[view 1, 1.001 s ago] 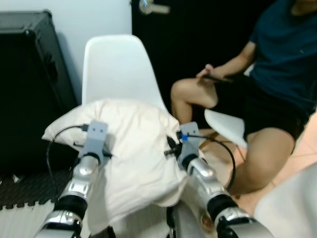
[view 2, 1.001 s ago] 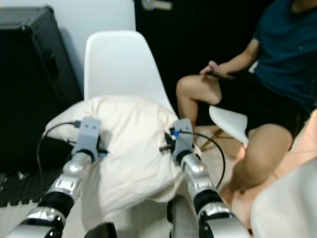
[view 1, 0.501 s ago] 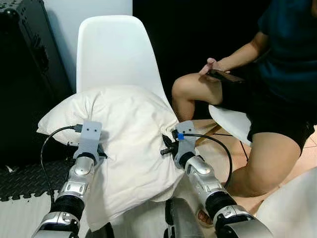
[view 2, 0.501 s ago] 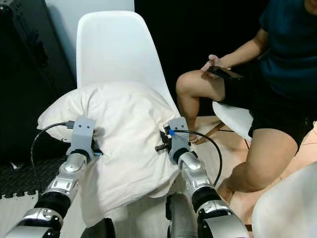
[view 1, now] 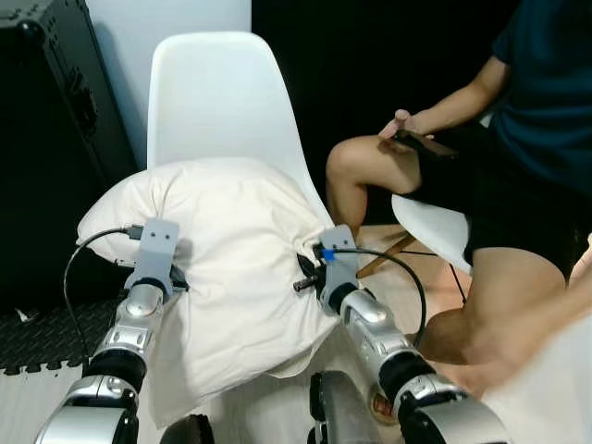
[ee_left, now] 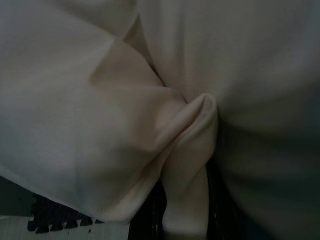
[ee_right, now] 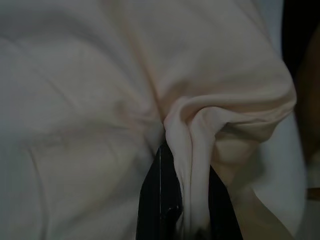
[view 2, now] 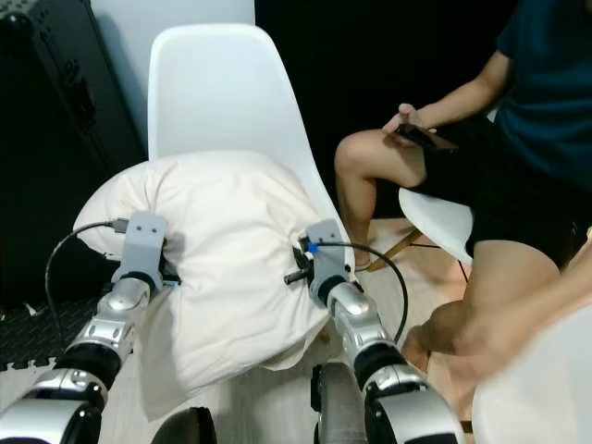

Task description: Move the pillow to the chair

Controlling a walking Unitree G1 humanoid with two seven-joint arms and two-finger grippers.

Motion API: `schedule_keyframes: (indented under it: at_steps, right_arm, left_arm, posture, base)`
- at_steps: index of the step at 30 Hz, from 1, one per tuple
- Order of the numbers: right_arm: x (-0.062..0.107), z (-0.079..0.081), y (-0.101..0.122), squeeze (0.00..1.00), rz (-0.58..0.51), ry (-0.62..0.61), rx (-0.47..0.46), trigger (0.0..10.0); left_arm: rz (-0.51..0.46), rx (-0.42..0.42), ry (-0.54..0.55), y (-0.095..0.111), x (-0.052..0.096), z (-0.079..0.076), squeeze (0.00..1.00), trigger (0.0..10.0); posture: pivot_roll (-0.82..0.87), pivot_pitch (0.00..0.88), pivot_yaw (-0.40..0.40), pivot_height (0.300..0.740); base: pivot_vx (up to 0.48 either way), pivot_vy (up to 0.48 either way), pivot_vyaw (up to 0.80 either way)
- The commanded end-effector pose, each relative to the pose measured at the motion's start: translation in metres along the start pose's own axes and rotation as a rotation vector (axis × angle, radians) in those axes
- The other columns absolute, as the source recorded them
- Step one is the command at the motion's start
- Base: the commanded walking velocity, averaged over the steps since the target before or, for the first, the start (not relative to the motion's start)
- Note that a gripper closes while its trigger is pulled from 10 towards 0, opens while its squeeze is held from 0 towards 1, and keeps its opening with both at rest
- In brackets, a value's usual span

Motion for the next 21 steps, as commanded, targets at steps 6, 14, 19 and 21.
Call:
schedule_keyframes:
  at_steps: [6,14,19,21]
  right_arm:
    - [-0.004,0.000,0.006,1.00,0.008,0.003,-0.035,10.0]
    - [-0.006,0.002,0.011,1.00,-0.018,0.032,-0.083,10.0]
    - [-0.004,-0.007,0.012,1.00,-0.022,-0.006,-0.066,10.0]
    - [-0.003,-0.015,0.019,1.00,-0.054,-0.045,-0.056,10.0]
  left_arm:
    - [0.033,0.021,-0.022,-0.004,-0.001,0.001,1.00,10.0]
    - [0.021,0.042,-0.021,-0.004,-0.001,0.001,1.00,10.0]
    - [0.033,0.047,-0.007,-0.010,0.001,0.006,1.00,10.0]
    - [0.039,0.049,-0.004,-0.013,0.002,0.007,1.00,10.0]
  posture:
    - [0.01,0.153,-0.079,0.593]
    - [0.01,0.150,-0.083,0.593]
    - [0.01,0.155,-0.083,0.593]
    - [0.00,0.155,-0.083,0.593]
  base:
    - [0.000,0.000,0.00]
    - [0.000,0.000,0.00]
    - [0.000,0.000,0.00]
    - [0.000,0.000,0.00]
Point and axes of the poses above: a point about 5 cm out from each wrist's last joint towards the gripper, its own x axis pointing back from the gripper into the wrist, its own y axis along the axis of the wrist's last joint, z = x × y, the point moved 2 cm from there along -x, pointing out of the wrist towards the gripper, and after that the axes turned 7 degrees about -x, right-handed, at the moved point
